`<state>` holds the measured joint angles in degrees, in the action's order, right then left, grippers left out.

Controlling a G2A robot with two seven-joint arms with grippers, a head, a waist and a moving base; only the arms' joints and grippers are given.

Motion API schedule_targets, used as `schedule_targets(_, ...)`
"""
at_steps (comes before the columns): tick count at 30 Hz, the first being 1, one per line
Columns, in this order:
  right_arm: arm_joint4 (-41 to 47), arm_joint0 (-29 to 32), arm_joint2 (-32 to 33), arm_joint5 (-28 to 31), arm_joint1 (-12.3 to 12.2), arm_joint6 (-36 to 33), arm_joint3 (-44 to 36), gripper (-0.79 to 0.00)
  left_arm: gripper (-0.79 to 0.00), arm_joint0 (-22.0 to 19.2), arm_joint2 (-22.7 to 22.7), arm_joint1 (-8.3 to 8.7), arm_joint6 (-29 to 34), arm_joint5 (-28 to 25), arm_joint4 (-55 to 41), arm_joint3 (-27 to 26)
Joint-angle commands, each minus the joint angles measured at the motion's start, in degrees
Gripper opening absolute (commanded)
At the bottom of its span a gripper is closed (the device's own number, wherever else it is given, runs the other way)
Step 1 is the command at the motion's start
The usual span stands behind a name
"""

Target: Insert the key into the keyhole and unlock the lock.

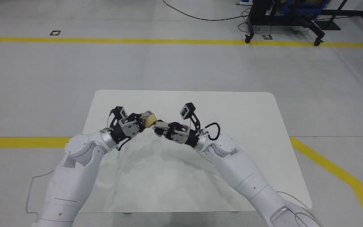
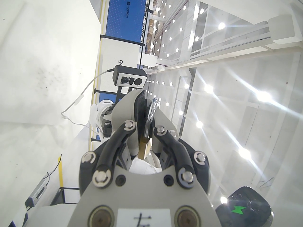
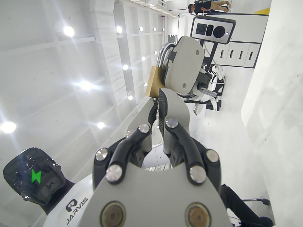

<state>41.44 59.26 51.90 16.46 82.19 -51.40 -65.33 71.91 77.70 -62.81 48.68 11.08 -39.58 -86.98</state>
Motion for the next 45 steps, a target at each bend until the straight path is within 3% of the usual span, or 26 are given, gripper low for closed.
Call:
schedule_targets(1,-0.18,0.04,0.05,-0.03,0.03,0.04,-0.09,-0.785,-0.785,-0.04,-0.03,0.01,0.03,-0.11,0.07,0.02)
schedule_targets(6,-2.21,0.09,0.00,-0.35,0.04,0.92,-0.62,-0.779,-0.785,-0.06,-0.09,0.03,-0.25,-0.58,0.38,-0.01)
schedule_targets(8,-3.47,0.19,-0.13,-0.34,0.01,1.18,-1.25,-0.597,-0.785,-0.05,-0.12,0.02,-0.32,-0.80,0.26,0.05)
schedule_targets(17,-8.08,1.30,-0.19,0.07,-0.24,2.47,-4.00,-0.591,-0.785,-0.28,-0.17,0.08,-0.38,-0.45,0.36,0.33)
schedule_targets(20,-8.62,1.50,-0.07,-0.05,-0.29,2.54,-4.38,-0.557,-0.785,-0.29,-0.12,0.09,-0.46,-0.47,0.26,0.34)
schedule_targets(29,-8.32,1.94,0.17,-0.32,-0.22,2.72,-4.74,-0.619,-0.785,-0.18,-0.37,0.19,-0.68,-0.98,1.75,-0.07)
schedule_targets(32,-7.86,1.92,0.16,-0.46,-0.13,2.73,-4.59,-0.683,-0.785,-0.13,-0.47,0.22,-0.80,-1.27,2.27,-0.18)
schedule_targets(34,-7.64,1.88,0.19,-0.55,-0.06,3.02,-4.46,-0.782,-0.785,-0.07,-0.49,0.23,-0.85,-1.42,2.37,-0.27)
schedule_targets(40,-5.11,2.11,0.51,-0.84,0.20,3.34,-4.12,-0.785,-0.785,0.14,-0.36,0.25,-0.88,-3.22,2.72,-0.61)
schedule_targets(45,3.61,2.75,1.47,-1.81,0.57,-0.69,-3.78,-0.785,-0.785,0.35,-0.11,0.28,-0.30,-5.33,2.99,-0.82)
